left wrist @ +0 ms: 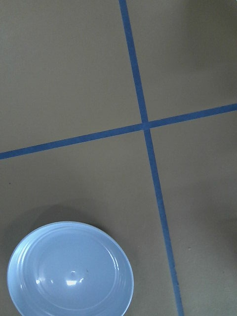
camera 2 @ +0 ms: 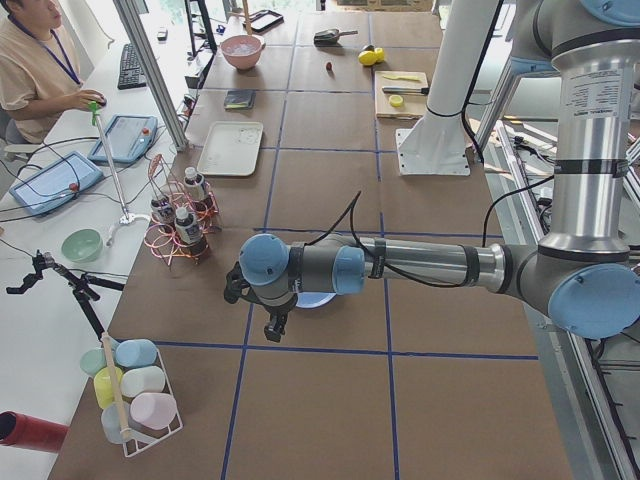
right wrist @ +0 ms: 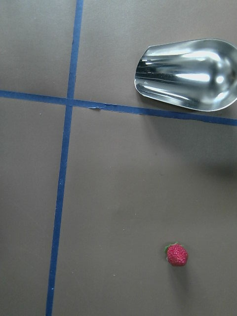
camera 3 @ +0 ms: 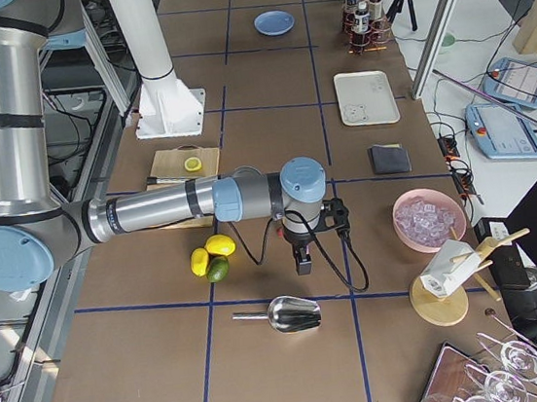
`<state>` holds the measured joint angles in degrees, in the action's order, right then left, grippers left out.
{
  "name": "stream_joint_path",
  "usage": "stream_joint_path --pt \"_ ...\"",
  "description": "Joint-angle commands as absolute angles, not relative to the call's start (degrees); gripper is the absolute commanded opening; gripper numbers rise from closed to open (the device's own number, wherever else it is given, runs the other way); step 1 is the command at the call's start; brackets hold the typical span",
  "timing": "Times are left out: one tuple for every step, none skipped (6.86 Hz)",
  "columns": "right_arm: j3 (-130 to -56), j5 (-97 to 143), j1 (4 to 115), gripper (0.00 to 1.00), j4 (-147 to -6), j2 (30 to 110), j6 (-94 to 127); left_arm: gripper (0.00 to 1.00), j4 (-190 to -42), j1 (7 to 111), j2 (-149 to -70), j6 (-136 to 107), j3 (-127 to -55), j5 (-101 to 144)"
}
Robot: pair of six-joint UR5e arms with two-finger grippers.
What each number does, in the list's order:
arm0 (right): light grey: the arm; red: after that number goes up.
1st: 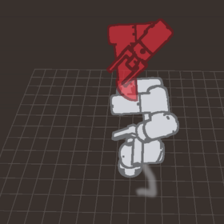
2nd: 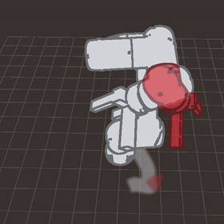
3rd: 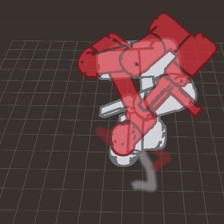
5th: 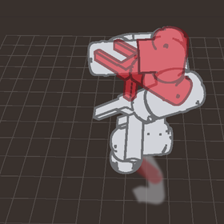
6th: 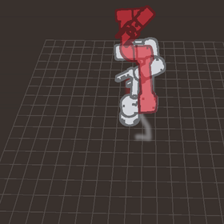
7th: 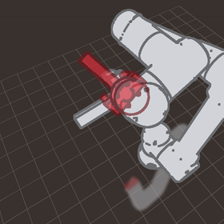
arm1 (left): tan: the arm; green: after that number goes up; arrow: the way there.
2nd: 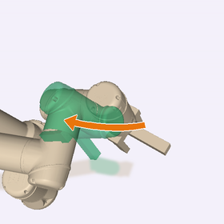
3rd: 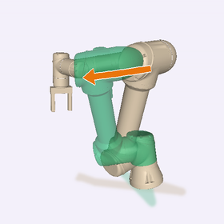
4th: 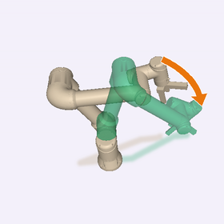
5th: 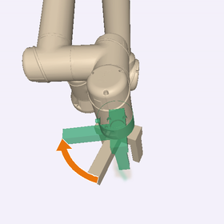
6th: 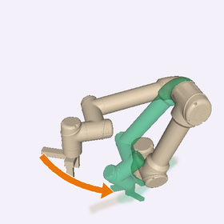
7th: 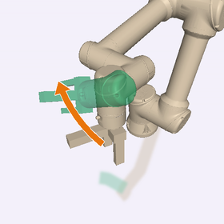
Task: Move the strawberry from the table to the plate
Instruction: 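Move the left gripper down toward the rim of the light blue plate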
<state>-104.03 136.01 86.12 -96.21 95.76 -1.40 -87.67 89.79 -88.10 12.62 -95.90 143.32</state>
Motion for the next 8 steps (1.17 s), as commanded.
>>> stream_joint_path --pt "-103.89 135.88 85.96 1.00 -96.15 95.10 -1.06 1.00 -89.55 89.91 -88.85 13.00 -95.89 143.35" --pt "-103.45 135.79 85.61 1.00 -96.15 94.66 -1.23 1.00 -89.47 89.74 -89.03 13.01 -94.32 142.91" --pt "-103.45 135.88 85.26 1.00 -96.07 93.96 -1.14 1.00 -90.43 89.82 -88.95 13.18 -94.13 143.35" --pt "-103.27 136.05 85.08 1.00 -96.06 93.96 -1.32 1.00 -94.44 89.13 -89.03 13.62 -94.57 143.18" --pt "-103.53 137.36 83.42 1.00 -96.06 93.96 -1.32 1.00 -96.92 84.25 -88.95 13.10 -94.40 143.52" --pt "-104.06 138.16 80.28 1.00 -96.06 93.96 -1.14 1.00 -97.99 79.33 -89.03 13.01 -92.92 143.00" --pt "-104.32 138.16 79.11 1.00 -96.06 93.87 -1.06 1.00 -101.74 78.93 -89.38 12.57 -89.86 143.00" --pt "-104.33 138.08 79.10 1.00 -96.06 93.87 -1.05 1.00 -105.95 78.49 -89.47 6.48 -87.74 142.91"
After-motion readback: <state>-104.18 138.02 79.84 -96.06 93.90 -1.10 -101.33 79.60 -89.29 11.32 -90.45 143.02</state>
